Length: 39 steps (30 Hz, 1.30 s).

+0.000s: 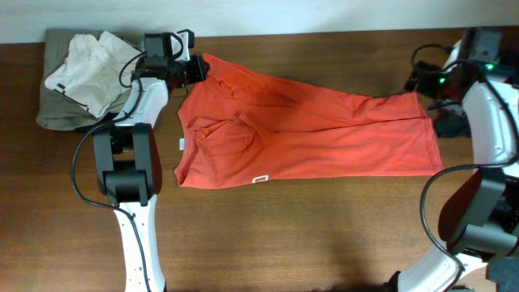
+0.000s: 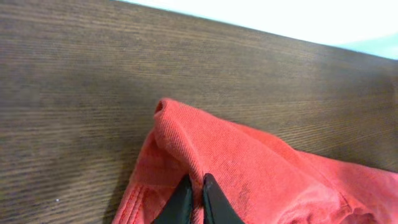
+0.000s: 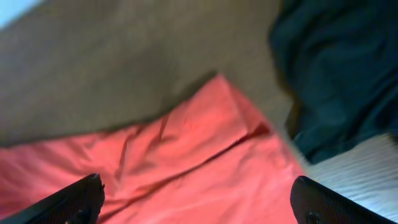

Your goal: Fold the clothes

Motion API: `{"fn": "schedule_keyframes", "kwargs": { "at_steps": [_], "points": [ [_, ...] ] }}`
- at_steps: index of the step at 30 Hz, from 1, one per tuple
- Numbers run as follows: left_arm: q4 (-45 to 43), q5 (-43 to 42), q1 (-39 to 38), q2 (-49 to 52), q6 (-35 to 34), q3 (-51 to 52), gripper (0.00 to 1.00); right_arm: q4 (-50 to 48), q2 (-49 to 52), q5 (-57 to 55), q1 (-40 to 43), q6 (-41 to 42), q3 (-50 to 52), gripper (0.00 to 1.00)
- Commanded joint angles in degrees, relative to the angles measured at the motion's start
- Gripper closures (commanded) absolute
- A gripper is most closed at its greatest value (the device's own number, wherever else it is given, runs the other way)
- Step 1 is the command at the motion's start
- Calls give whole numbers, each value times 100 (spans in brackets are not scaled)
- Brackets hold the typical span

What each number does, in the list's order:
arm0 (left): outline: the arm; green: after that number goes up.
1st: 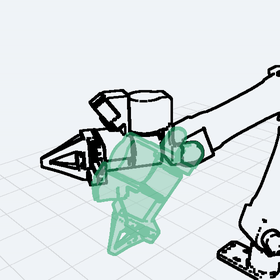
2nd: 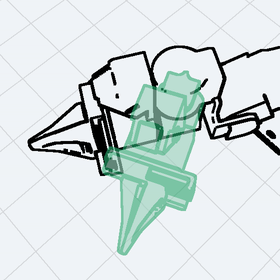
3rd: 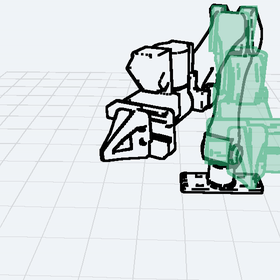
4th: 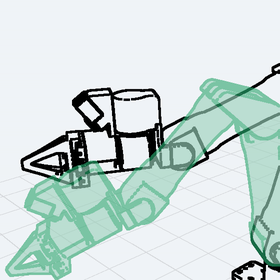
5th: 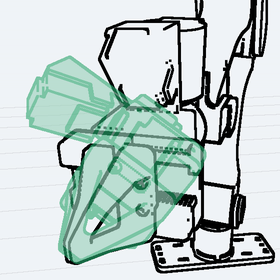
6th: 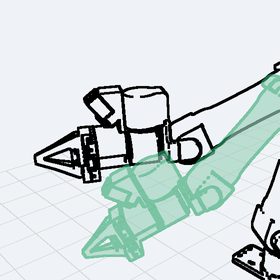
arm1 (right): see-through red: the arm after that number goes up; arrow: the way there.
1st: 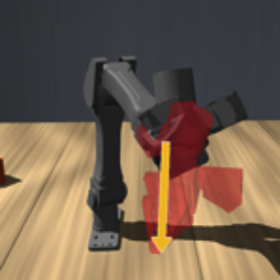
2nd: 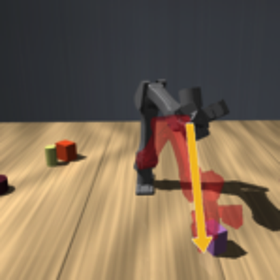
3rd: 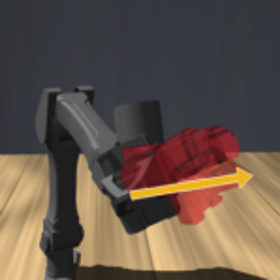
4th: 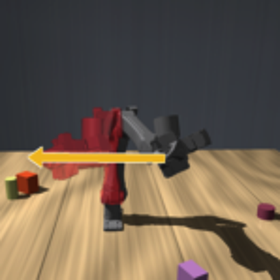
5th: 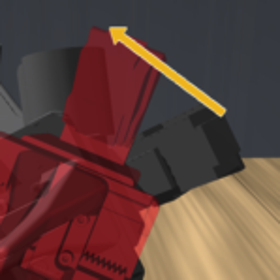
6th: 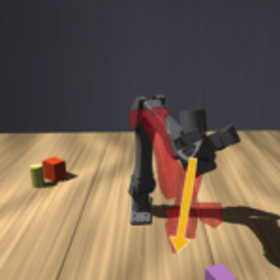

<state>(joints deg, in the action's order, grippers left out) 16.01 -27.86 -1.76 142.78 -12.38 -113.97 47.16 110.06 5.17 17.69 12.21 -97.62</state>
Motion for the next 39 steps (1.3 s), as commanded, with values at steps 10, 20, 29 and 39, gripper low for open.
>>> {"fn": "schedule_keyframes", "kwargs": {
  "at_steps": [10,20,29,39],
  "points": [
    [614,28,15,-553,55,-146,99,-46,1919,144,-127,-647,-1086,1],
    [789,28,4,-553,52,-146,99,-389,2258,-116,-205,-691,-1132,11],
    [811,87,4,-553,52,-146,99,-413,2470,-140,-243,-734,-1132,18],
    [811,90,4,-553,52,-146,99,-437,2511,-468,-240,-730,-1132,54]
  ]
}}
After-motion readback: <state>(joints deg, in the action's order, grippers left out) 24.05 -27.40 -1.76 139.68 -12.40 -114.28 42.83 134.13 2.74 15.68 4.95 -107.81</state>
